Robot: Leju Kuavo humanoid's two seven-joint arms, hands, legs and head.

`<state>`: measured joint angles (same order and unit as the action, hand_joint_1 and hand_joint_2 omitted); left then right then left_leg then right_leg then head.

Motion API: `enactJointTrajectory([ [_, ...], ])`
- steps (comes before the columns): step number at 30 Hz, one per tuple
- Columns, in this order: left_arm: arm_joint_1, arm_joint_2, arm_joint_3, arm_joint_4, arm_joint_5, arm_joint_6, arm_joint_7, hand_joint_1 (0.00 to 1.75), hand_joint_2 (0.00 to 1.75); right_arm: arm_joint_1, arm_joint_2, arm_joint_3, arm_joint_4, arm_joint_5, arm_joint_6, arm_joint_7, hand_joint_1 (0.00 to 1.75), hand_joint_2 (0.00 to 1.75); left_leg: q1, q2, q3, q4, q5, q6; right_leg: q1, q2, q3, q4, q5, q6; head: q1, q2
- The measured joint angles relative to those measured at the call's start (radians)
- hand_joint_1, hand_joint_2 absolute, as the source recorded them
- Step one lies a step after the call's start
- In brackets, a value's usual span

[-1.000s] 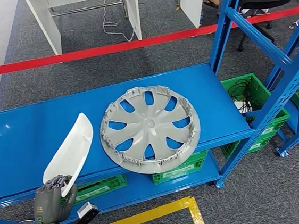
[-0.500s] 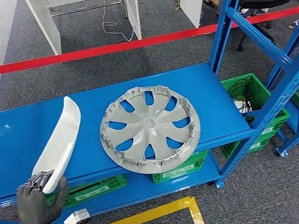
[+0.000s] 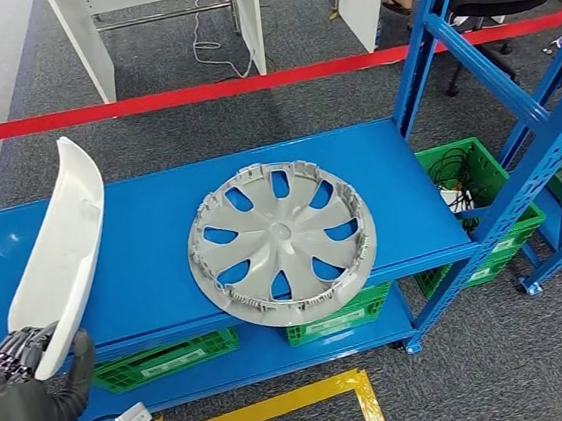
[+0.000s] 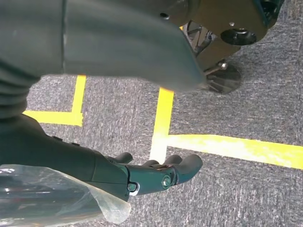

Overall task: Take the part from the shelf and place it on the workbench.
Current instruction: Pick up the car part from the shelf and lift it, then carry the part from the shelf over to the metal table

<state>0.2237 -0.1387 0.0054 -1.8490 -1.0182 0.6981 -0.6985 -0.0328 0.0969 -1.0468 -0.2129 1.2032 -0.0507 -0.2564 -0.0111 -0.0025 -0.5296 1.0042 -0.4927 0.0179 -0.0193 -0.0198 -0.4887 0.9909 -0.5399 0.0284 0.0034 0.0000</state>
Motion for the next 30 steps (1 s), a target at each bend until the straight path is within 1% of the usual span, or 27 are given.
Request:
enactJointTrajectory([
  [4,0.007,-0.021,0.004,-0.055,-0.030,0.000,0.000,1.75,1.75,0.000,0.004,-0.005,0.000,-0.002,0.000,0.000,0.00,1.75,0.000,0.000,0.000,0.000,0.000,0.000,0.000,0.000,0.000,0.000,0.000,0.000,0.000,0.000],
  [8,0.013,-0.036,0.011,-0.078,-0.018,0.000,0.000,1.75,1.75,0.000,0.008,-0.007,0.000,-0.004,0.000,-0.004,0.00,1.75,0.000,0.000,0.000,0.000,0.000,0.000,0.000,0.000,0.000,0.000,0.000,0.000,0.000,0.000],
  [20,0.021,-0.044,0.018,-0.085,0.004,0.000,0.000,1.75,1.75,0.000,0.011,-0.013,0.000,-0.004,-0.001,-0.006,0.00,1.75,0.000,0.000,0.000,0.000,0.000,0.000,0.000,0.000,0.000,0.000,0.000,0.000,0.000,0.000],
  [24,0.061,-0.044,0.023,-0.086,0.007,0.000,0.051,1.75,1.75,-0.001,0.021,-0.024,0.000,0.008,-0.009,-0.003,0.00,1.75,0.000,0.000,0.000,0.000,0.000,0.000,0.000,0.000,0.000,0.000,0.000,0.000,0.000,0.000],
  [30,0.103,-0.038,0.044,-0.109,-0.014,0.000,0.070,1.75,1.75,0.000,0.038,-0.025,0.001,0.016,-0.016,0.004,0.00,1.75,-0.003,0.000,-0.001,0.005,-0.002,0.003,-0.003,0.000,0.000,-0.001,0.002,0.003,0.000,0.000],
])
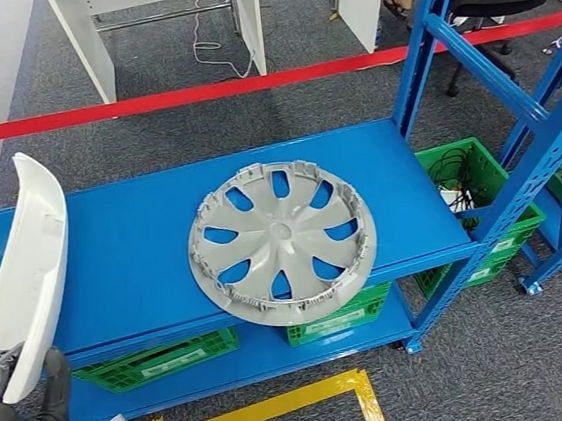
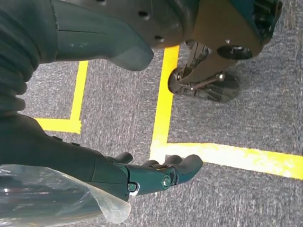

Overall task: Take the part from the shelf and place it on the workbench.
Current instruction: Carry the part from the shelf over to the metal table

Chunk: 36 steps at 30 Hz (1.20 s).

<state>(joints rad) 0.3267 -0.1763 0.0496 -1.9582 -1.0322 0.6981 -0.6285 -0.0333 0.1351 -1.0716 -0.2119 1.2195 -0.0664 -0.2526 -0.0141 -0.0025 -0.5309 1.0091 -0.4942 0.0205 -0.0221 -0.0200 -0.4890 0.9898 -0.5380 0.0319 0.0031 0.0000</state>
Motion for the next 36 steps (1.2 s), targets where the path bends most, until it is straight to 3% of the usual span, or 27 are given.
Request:
enactJointTrajectory([
  [3,0.010,0.002,0.010,-0.013,-0.004,0.000,0.000,1.75,1.75,0.000,0.011,-0.001,0.000,-0.002,-0.014,0.001,0.00,1.75,-0.002,0.000,-0.002,0.003,-0.002,0.004,-0.002,0.000,0.000,0.000,0.001,0.004,0.000,0.000],
  [6,0.022,0.003,0.028,-0.029,-0.005,0.000,-0.005,1.75,1.75,-0.001,0.036,-0.006,0.000,-0.011,-0.063,0.004,0.00,1.75,-0.001,0.000,-0.003,0.001,0.005,0.016,-0.003,0.000,0.000,0.000,0.003,0.014,0.000,0.000],
  [8,0.029,0.003,0.043,-0.042,-0.003,0.000,-0.015,1.75,1.75,-0.002,0.052,-0.008,0.001,-0.013,-0.086,0.006,0.00,1.75,0.004,0.000,-0.005,-0.010,0.016,0.027,-0.002,0.005,-0.015,0.028,-0.025,0.018,0.002,0.000],
  [11,0.040,0.003,0.058,-0.052,0.002,0.000,-0.021,1.75,1.75,-0.003,0.065,-0.013,0.003,-0.014,-0.095,0.007,0.00,1.75,0.004,0.001,-0.016,-0.015,0.026,0.037,-0.001,0.015,-0.093,0.205,-0.125,0.019,0.010,0.000],
  [12,0.044,0.003,0.062,-0.053,0.003,0.000,-0.021,1.75,1.75,-0.003,0.067,-0.014,0.003,-0.014,-0.096,0.008,0.00,1.75,0.003,0.000,-0.020,-0.014,0.029,0.037,-0.001,0.017,-0.117,0.261,-0.143,0.020,0.011,0.000],
  [13,0.047,0.003,0.066,-0.054,0.003,0.000,-0.021,1.75,1.75,-0.003,0.069,-0.015,0.003,-0.014,-0.097,0.008,0.00,1.75,0.002,0.000,-0.023,-0.014,0.032,0.035,-0.001,0.018,-0.126,0.286,-0.140,0.020,0.011,0.000],
  [14,0.049,0.003,0.070,-0.054,0.003,0.000,-0.021,1.75,1.75,-0.003,0.070,-0.015,0.004,-0.014,-0.098,0.009,0.00,1.75,0.002,-0.001,-0.025,-0.013,0.034,0.033,-0.001,0.018,-0.115,0.269,-0.118,0.020,0.011,0.000],
  [17,0.052,0.003,0.077,-0.058,0.002,0.000,-0.020,1.75,1.75,-0.005,0.072,-0.016,0.004,-0.014,-0.097,0.008,0.00,1.75,0.002,-0.005,-0.030,-0.006,0.038,0.023,0.000,0.022,-0.013,0.078,-0.026,0.013,0.011,0.000],
  [19,0.054,0.004,0.078,-0.064,0.000,0.000,-0.012,1.75,1.75,-0.007,0.075,-0.017,0.005,-0.014,-0.095,0.008,0.00,1.75,0.000,-0.007,-0.040,0.001,0.046,0.010,0.001,0.029,0.019,0.013,-0.014,0.007,0.011,0.000],
  [22,0.061,0.014,0.081,-0.073,-0.006,0.000,0.017,1.75,1.75,-0.007,0.083,-0.020,0.007,-0.014,-0.092,0.009,0.00,1.75,0.002,-0.010,-0.053,0.009,0.051,-0.011,0.002,0.027,0.002,0.009,-0.004,-0.011,0.010,0.000],
  [23,0.064,0.018,0.083,-0.076,-0.008,0.000,0.026,1.75,1.75,-0.007,0.086,-0.020,0.007,-0.014,-0.091,0.010,0.00,1.75,0.004,-0.010,-0.060,0.026,0.031,-0.018,0.001,0.023,-0.008,0.008,0.002,-0.021,0.008,0.000],
  [25,0.069,0.029,0.086,-0.081,-0.009,0.000,0.039,1.75,1.75,-0.008,0.091,-0.021,0.008,-0.015,-0.091,0.015,0.00,1.75,0.010,-0.008,-0.087,0.115,-0.054,-0.033,0.000,0.014,-0.028,0.006,0.016,-0.036,0.001,0.000],
  [27,0.072,0.041,0.091,-0.083,-0.009,0.000,0.047,1.75,1.75,-0.009,0.095,-0.022,0.008,-0.016,-0.092,0.025,0.00,1.75,0.015,-0.008,-0.113,0.237,-0.131,-0.043,0.001,0.005,-0.046,0.007,0.030,-0.040,-0.003,0.000],
  [28,0.074,0.047,0.093,-0.084,-0.009,0.000,0.050,1.75,1.75,-0.010,0.097,-0.022,0.008,-0.016,-0.092,0.028,0.00,1.75,0.018,-0.007,-0.112,0.271,-0.139,-0.046,0.001,0.002,-0.054,0.009,0.038,-0.039,-0.004,0.000],
  [29,0.076,0.052,0.095,-0.084,-0.009,0.000,0.053,1.75,1.75,-0.011,0.098,-0.023,0.008,-0.016,-0.093,0.032,0.00,1.75,0.020,-0.007,-0.097,0.273,-0.124,-0.047,0.001,-0.001,-0.063,0.010,0.046,-0.038,-0.004,0.000],
  [31,0.078,0.062,0.097,-0.086,-0.012,0.000,0.057,1.75,1.75,-0.016,0.101,-0.023,0.008,-0.017,-0.095,0.036,0.00,1.75,0.023,-0.006,-0.020,0.170,-0.063,-0.046,0.001,-0.003,-0.080,0.016,0.061,-0.033,-0.004,0.000],
  [33,0.080,0.069,0.098,-0.091,-0.015,0.000,0.060,1.75,1.75,-0.019,0.103,-0.023,0.008,-0.018,-0.098,0.039,0.00,1.75,0.021,-0.006,0.064,0.032,-0.040,-0.039,0.003,-0.003,-0.094,0.020,0.074,-0.024,-0.004,0.000],
  [34,0.081,0.072,0.098,-0.094,-0.016,0.000,0.061,1.75,1.75,-0.020,0.104,-0.023,0.008,-0.019,-0.099,0.039,0.00,1.75,0.019,-0.006,0.085,-0.010,-0.043,-0.036,0.003,-0.003,-0.099,0.021,0.081,-0.018,-0.004,0.000],
  [36,0.082,0.075,0.098,-0.098,-0.015,0.000,0.060,1.75,1.75,-0.022,0.105,-0.024,0.008,-0.021,-0.101,0.041,0.00,1.75,0.016,-0.006,0.084,-0.031,-0.048,-0.025,0.004,-0.003,-0.108,0.020,0.098,-0.005,-0.004,0.000],
])
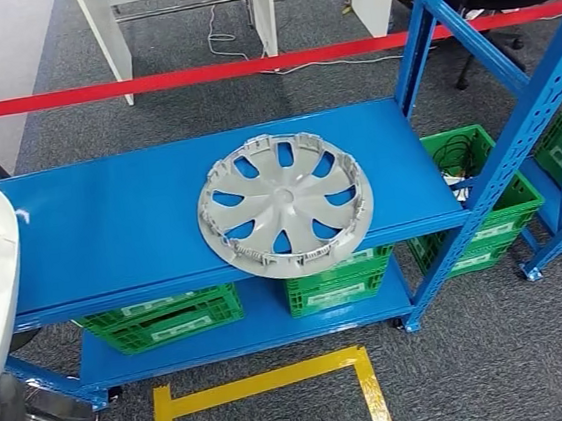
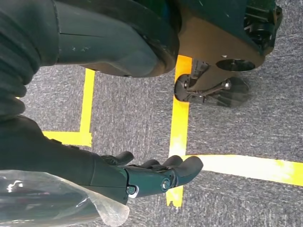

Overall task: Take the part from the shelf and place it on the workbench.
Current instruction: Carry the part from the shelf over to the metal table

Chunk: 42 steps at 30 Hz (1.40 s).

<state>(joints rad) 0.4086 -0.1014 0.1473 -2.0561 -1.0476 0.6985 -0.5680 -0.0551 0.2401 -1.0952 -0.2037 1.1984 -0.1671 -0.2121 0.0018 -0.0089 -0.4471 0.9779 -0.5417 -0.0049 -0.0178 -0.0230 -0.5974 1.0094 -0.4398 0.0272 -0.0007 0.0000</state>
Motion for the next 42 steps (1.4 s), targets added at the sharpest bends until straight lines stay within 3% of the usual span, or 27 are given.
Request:
enactJointTrajectory([
  [2,0.000,0.002,0.000,-0.002,0.000,0.000,0.000,1.75,1.75,-0.001,0.000,0.000,0.000,-0.002,0.000,0.000,0.00,1.75,0.002,0.004,-0.015,-0.005,0.013,0.020,-0.001,0.006,-0.013,0.012,-0.015,0.011,0.001,0.000],
  [3,-0.001,0.002,0.000,-0.002,-0.001,0.000,0.001,1.75,1.75,-0.001,0.000,-0.001,0.000,-0.003,0.000,0.000,0.00,1.75,0.004,0.007,-0.025,-0.007,0.023,0.031,0.000,0.010,-0.025,0.039,-0.048,0.015,0.004,0.000],
  [5,-0.001,0.004,0.000,-0.003,-0.005,0.000,0.008,1.75,1.75,-0.003,0.000,-0.001,0.000,-0.005,0.000,0.000,0.00,1.75,0.001,0.009,-0.050,-0.007,0.045,0.044,0.000,0.018,-0.061,0.151,-0.146,0.018,0.009,0.000],
  [6,-0.001,0.005,0.000,-0.003,-0.008,0.000,0.013,1.75,1.75,-0.004,0.000,-0.002,0.000,-0.005,0.000,0.000,0.00,1.75,-0.002,0.010,-0.065,-0.006,0.056,0.046,0.001,0.019,-0.074,0.216,-0.181,0.018,0.011,0.000],
  [7,-0.001,0.006,0.000,-0.003,-0.011,0.000,0.017,1.75,1.75,-0.006,0.000,-0.003,0.000,-0.005,0.000,0.000,0.00,1.75,-0.005,0.010,-0.080,-0.004,0.068,0.047,0.002,0.020,-0.077,0.264,-0.193,0.018,0.011,0.000],
  [9,-0.001,0.008,0.000,-0.003,-0.014,0.000,0.019,1.75,1.75,-0.007,0.000,-0.005,0.000,-0.006,0.001,0.002,0.00,1.75,-0.010,0.010,-0.109,0.000,0.089,0.047,0.005,0.020,-0.038,0.262,-0.153,0.012,0.012,0.000],
  [11,-0.001,0.010,0.000,-0.003,-0.014,0.000,0.020,1.75,1.75,-0.007,0.000,-0.006,0.000,-0.006,0.002,0.003,0.00,1.75,-0.014,0.009,-0.134,0.007,0.106,0.043,0.010,0.021,0.061,0.137,-0.109,0.000,0.012,0.000],
  [13,-0.002,0.011,-0.001,-0.003,-0.014,0.000,0.023,1.75,1.75,-0.008,0.001,-0.006,0.000,-0.006,0.004,0.000,0.00,1.75,-0.018,0.009,-0.150,0.014,0.122,0.035,0.015,0.022,0.151,-0.003,-0.117,-0.010,0.011,0.000],
  [14,-0.003,0.011,-0.001,-0.004,-0.014,0.000,0.025,1.75,1.75,-0.008,0.001,-0.006,0.000,-0.005,0.005,-0.002,0.00,1.75,-0.018,0.009,-0.154,0.016,0.130,0.030,0.017,0.023,0.168,-0.039,-0.128,-0.013,0.010,0.000],
  [16,-0.004,0.012,-0.001,-0.004,-0.013,0.000,0.027,1.75,1.75,-0.004,0.002,-0.006,0.001,-0.004,0.008,-0.005,0.00,1.75,-0.016,0.010,-0.161,0.018,0.142,0.019,0.017,0.020,0.161,-0.054,-0.124,-0.023,0.012,0.000],
  [17,-0.003,0.012,-0.002,-0.004,-0.013,0.000,0.028,1.75,1.75,-0.002,0.002,-0.006,0.001,-0.004,0.008,-0.006,0.00,1.75,-0.014,0.009,-0.166,0.026,0.129,0.012,0.016,0.017,0.154,-0.055,-0.115,-0.031,0.011,0.000],
  [19,-0.002,0.014,-0.003,-0.004,-0.012,0.000,0.030,1.75,1.75,0.001,0.003,-0.006,0.001,-0.004,0.009,-0.005,0.00,1.75,-0.009,0.007,-0.184,0.090,0.048,-0.002,0.012,0.011,0.133,-0.058,-0.093,-0.045,0.008,0.000],
  [21,-0.001,0.017,-0.004,-0.004,-0.011,0.000,0.030,1.75,1.75,0.003,0.003,-0.006,0.001,-0.004,0.009,-0.005,0.00,1.75,-0.002,0.007,-0.206,0.216,-0.053,-0.014,0.013,0.007,0.105,-0.055,-0.069,-0.048,0.004,0.000],
  [22,-0.002,0.018,-0.004,-0.004,-0.011,0.000,0.030,1.75,1.75,0.003,0.003,-0.006,0.001,-0.004,0.009,-0.005,0.00,1.75,0.001,0.007,-0.210,0.270,-0.075,-0.019,0.013,0.005,0.091,-0.053,-0.058,-0.047,0.004,0.000],
  [24,-0.002,0.019,-0.005,-0.004,-0.011,0.000,0.033,1.75,1.75,0.003,0.003,-0.006,0.002,-0.004,0.008,-0.004,0.00,1.75,0.007,0.007,-0.179,0.291,-0.046,-0.024,0.013,0.003,0.062,-0.043,-0.036,-0.043,0.004,0.000],
  [26,-0.003,0.021,-0.005,-0.004,-0.009,0.000,0.039,1.75,1.75,0.002,0.003,-0.007,0.001,-0.005,0.006,-0.003,0.00,1.75,0.011,0.007,-0.089,0.173,0.004,-0.023,0.012,0.003,0.030,-0.029,-0.020,-0.036,0.004,0.000],
  [28,-0.005,0.022,-0.005,-0.004,-0.006,0.000,0.042,1.75,1.75,0.003,0.003,-0.007,0.001,-0.005,0.002,-0.003,0.00,1.75,0.009,0.006,-0.002,0.032,0.004,-0.014,0.014,0.003,0.008,-0.017,-0.007,-0.025,0.004,0.000],
  [29,-0.006,0.022,-0.006,-0.004,-0.004,0.000,0.044,1.75,1.75,0.003,0.003,-0.007,0.001,-0.006,0.001,-0.003,0.00,1.75,0.007,0.006,0.017,-0.006,-0.006,-0.008,0.014,0.003,0.001,-0.014,0.001,-0.018,0.004,0.000],
  [31,-0.007,0.022,-0.006,-0.004,-0.001,0.000,0.045,1.75,1.75,0.003,0.003,-0.009,0.001,-0.009,-0.001,-0.002,0.00,1.75,0.004,0.007,0.010,-0.018,-0.001,0.008,0.013,0.004,-0.008,-0.014,0.017,-0.005,0.004,0.000],
  [32,-0.008,0.022,-0.006,-0.004,0.000,0.000,0.045,1.75,1.75,0.003,0.002,-0.010,0.001,-0.010,-0.002,-0.001,0.00,1.75,0.005,0.009,0.000,-0.019,0.009,0.017,0.012,0.007,-0.016,-0.009,0.011,0.001,0.005,0.000],
  [34,-0.010,0.022,-0.008,-0.004,0.000,0.000,0.047,1.75,1.75,0.003,0.002,-0.014,0.001,-0.011,-0.003,0.000,0.00,1.75,0.008,0.014,-0.028,-0.023,0.035,0.034,0.010,0.015,-0.042,0.044,-0.059,0.010,0.009,0.000],
  [36,-0.011,0.023,-0.009,-0.003,0.000,0.000,0.048,1.75,1.75,0.003,0.001,-0.015,0.001,-0.011,-0.005,0.000,0.00,1.75,0.005,0.016,-0.059,-0.022,0.061,0.042,0.010,0.020,-0.070,0.161,-0.164,0.015,0.014,0.000],
  [37,-0.011,0.024,-0.011,-0.002,-0.002,0.000,0.050,1.75,1.75,0.002,0.001,-0.016,0.001,-0.011,-0.006,0.001,0.00,1.75,0.004,0.016,-0.077,-0.020,0.074,0.042,0.010,0.021,-0.076,0.222,-0.192,0.016,0.015,0.000],
  [38,-0.012,0.024,-0.015,-0.002,-0.004,0.000,0.052,1.75,1.75,0.003,0.000,-0.016,0.001,-0.011,-0.007,0.002,0.00,1.75,0.002,0.016,-0.094,-0.018,0.087,0.042,0.011,0.021,-0.072,0.261,-0.194,0.016,0.016,0.000],
  [39,-0.012,0.024,-0.019,-0.001,-0.007,0.000,0.055,1.75,1.75,0.004,0.000,-0.017,0.001,-0.011,-0.008,0.003,0.00,1.75,0.001,0.016,-0.112,-0.017,0.099,0.040,0.011,0.021,-0.054,0.270,-0.175,0.015,0.017,0.000],
  [40,-0.012,0.024,-0.023,0.000,-0.010,0.000,0.059,1.75,1.75,0.004,0.000,-0.017,0.001,-0.011,-0.009,0.004,0.00,1.75,0.001,0.016,-0.128,-0.015,0.111,0.038,0.011,0.021,-0.019,0.243,-0.144,0.013,0.017,0.000],
  [42,-0.013,0.025,-0.028,0.001,-0.013,0.000,0.064,1.75,1.75,0.003,-0.001,-0.018,0.001,-0.011,-0.009,0.005,0.00,1.75,-0.002,0.015,-0.152,-0.010,0.131,0.032,0.012,0.022,0.092,0.111,-0.107,0.006,0.018,0.000],
])
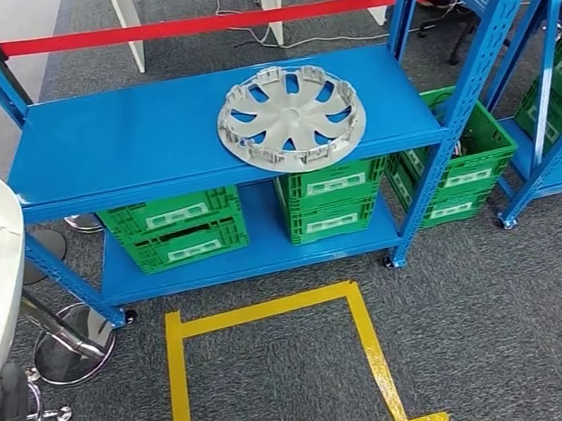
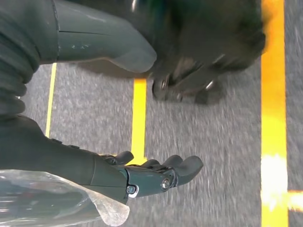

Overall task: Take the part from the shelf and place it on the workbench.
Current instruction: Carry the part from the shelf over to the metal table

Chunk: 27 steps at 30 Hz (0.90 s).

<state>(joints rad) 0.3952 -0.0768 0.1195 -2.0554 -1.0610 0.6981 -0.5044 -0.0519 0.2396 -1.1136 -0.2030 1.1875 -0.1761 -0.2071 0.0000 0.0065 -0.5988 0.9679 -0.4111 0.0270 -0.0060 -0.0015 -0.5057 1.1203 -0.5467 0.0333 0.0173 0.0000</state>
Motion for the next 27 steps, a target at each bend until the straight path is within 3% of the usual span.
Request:
enactJointTrajectory([
  [2,-0.002,0.001,-0.003,0.001,-0.001,0.000,0.002,1.75,1.75,-0.002,0.000,-0.001,0.000,0.000,0.000,0.000,0.00,1.75,-0.004,0.000,-0.017,0.009,0.020,-0.008,0.002,0.001,0.092,-0.138,-0.014,-0.006,0.000,0.000],
  [3,-0.003,0.002,-0.004,0.001,-0.001,0.000,0.003,1.75,1.75,-0.002,0.000,-0.002,0.000,0.000,0.000,0.000,0.00,1.75,-0.005,0.001,-0.026,0.012,0.030,-0.012,0.003,0.001,0.110,-0.175,-0.024,-0.007,-0.001,0.000],
  [5,-0.005,0.003,-0.005,0.002,-0.001,0.000,0.004,1.75,1.75,0.001,0.001,-0.003,0.000,0.000,0.000,0.001,0.00,1.75,-0.004,-0.001,-0.040,0.018,0.042,-0.022,0.001,-0.001,0.098,-0.189,-0.025,-0.017,-0.002,0.000],
  [6,-0.004,0.003,-0.006,0.002,-0.001,0.000,0.004,1.75,1.75,0.003,0.001,-0.003,0.000,0.000,0.000,0.003,0.00,1.75,-0.003,-0.002,-0.047,0.030,0.024,-0.028,0.000,-0.004,0.088,-0.188,-0.018,-0.026,-0.003,0.000],
  [7,-0.003,0.004,-0.007,0.003,-0.001,0.000,0.005,1.75,1.75,0.005,0.001,-0.003,0.000,0.001,0.000,0.005,0.00,1.75,-0.001,-0.003,-0.056,0.059,-0.013,-0.034,-0.001,-0.007,0.077,-0.186,-0.008,-0.036,-0.006,0.000],
  [9,-0.003,0.007,-0.008,0.005,-0.001,0.000,0.009,1.75,1.75,0.006,0.001,-0.004,0.000,0.003,-0.002,0.007,0.00,1.75,0.003,-0.004,-0.077,0.173,-0.121,-0.044,0.001,-0.012,0.053,-0.181,0.011,-0.047,-0.011,0.000],
  [10,-0.002,0.009,-0.008,0.007,0.000,0.000,0.011,1.75,1.75,0.006,0.001,-0.004,0.000,0.004,-0.002,0.008,0.00,1.75,0.005,-0.004,-0.084,0.239,-0.160,-0.047,0.002,-0.014,0.040,-0.176,0.021,-0.049,-0.012,0.000],
  [11,-0.002,0.010,-0.008,0.008,0.003,0.000,0.014,1.75,1.75,0.006,0.001,-0.004,0.000,0.005,-0.002,0.009,0.00,1.75,0.006,-0.004,-0.084,0.287,-0.174,-0.048,0.004,-0.015,0.024,-0.169,0.030,-0.049,-0.013,0.000],
  [12,-0.001,0.012,-0.008,0.010,0.007,0.000,0.016,1.75,1.75,0.006,0.001,-0.004,0.000,0.006,-0.003,0.011,0.00,1.75,0.006,-0.004,-0.072,0.306,-0.164,-0.048,0.005,-0.017,0.008,-0.161,0.038,-0.049,-0.014,0.000],
  [13,-0.001,0.014,-0.007,0.011,0.011,0.000,0.018,1.75,1.75,0.005,0.002,-0.004,0.000,0.006,-0.004,0.014,0.00,1.75,0.006,-0.004,-0.043,0.288,-0.139,-0.046,0.006,-0.018,-0.010,-0.151,0.046,-0.048,-0.014,0.000],
  [15,0.001,0.021,-0.003,0.013,0.020,0.000,0.021,1.75,1.75,0.003,0.004,-0.004,0.000,0.007,-0.008,0.017,0.00,1.75,0.004,-0.005,0.049,0.165,-0.100,-0.035,0.008,-0.018,-0.042,-0.135,0.059,-0.044,-0.014,0.000],
  [17,0.001,0.027,0.002,0.014,0.028,0.000,0.021,1.75,1.75,0.000,0.008,-0.004,0.000,0.007,-0.010,0.018,0.00,1.75,-0.001,-0.006,0.118,0.047,-0.103,-0.024,0.009,-0.018,-0.062,-0.126,0.074,-0.036,-0.014,0.000],
  [18,0.002,0.030,0.003,0.014,0.030,0.000,0.021,1.75,1.75,-0.001,0.010,-0.004,0.000,0.008,-0.011,0.018,0.00,1.75,-0.005,-0.006,0.127,0.022,-0.109,-0.020,0.008,-0.018,-0.069,-0.126,0.083,-0.030,-0.014,0.000],
  [20,0.002,0.036,0.005,0.015,0.033,0.000,0.023,1.75,1.75,-0.003,0.011,-0.004,0.000,0.008,-0.012,0.018,0.00,1.75,-0.005,-0.004,0.120,0.004,-0.098,-0.012,0.005,-0.017,-0.081,-0.128,0.095,-0.017,-0.014,0.000],
  [21,0.002,0.038,0.005,0.015,0.034,0.000,0.025,1.75,1.75,-0.004,0.012,-0.004,0.000,0.009,-0.013,0.018,0.00,1.75,-0.003,-0.002,0.115,-0.003,-0.089,-0.005,0.005,-0.013,-0.089,-0.121,0.083,-0.012,-0.013,0.000],
  [23,0.000,0.042,0.005,0.017,0.033,0.000,0.034,1.75,1.75,-0.006,0.011,-0.004,0.000,0.009,-0.013,0.019,0.00,1.75,0.002,0.002,0.099,-0.013,-0.071,0.006,0.006,-0.005,-0.118,-0.053,0.012,-0.003,-0.006,0.000],
  [25,0.000,0.045,0.006,0.020,0.031,0.000,0.042,1.75,1.75,-0.008,0.011,-0.004,0.000,0.010,-0.014,0.020,0.00,1.75,0.001,0.004,0.072,-0.008,-0.053,0.011,0.004,-0.001,-0.152,0.077,-0.072,0.003,-0.001,0.000],
  [26,0.000,0.046,0.006,0.022,0.030,0.000,0.045,1.75,1.75,-0.009,0.011,-0.004,0.000,0.010,-0.014,0.020,0.00,1.75,0.001,0.004,0.058,-0.005,-0.044,0.010,0.004,-0.001,-0.159,0.129,-0.089,0.005,-0.001,0.000],
  [27,0.000,0.048,0.006,0.024,0.029,0.000,0.045,1.75,1.75,-0.010,0.011,-0.004,0.000,0.011,-0.014,0.020,0.00,1.75,0.002,0.005,0.044,-0.002,-0.035,0.009,0.003,-0.001,-0.151,0.152,-0.083,0.007,-0.001,0.000],
])
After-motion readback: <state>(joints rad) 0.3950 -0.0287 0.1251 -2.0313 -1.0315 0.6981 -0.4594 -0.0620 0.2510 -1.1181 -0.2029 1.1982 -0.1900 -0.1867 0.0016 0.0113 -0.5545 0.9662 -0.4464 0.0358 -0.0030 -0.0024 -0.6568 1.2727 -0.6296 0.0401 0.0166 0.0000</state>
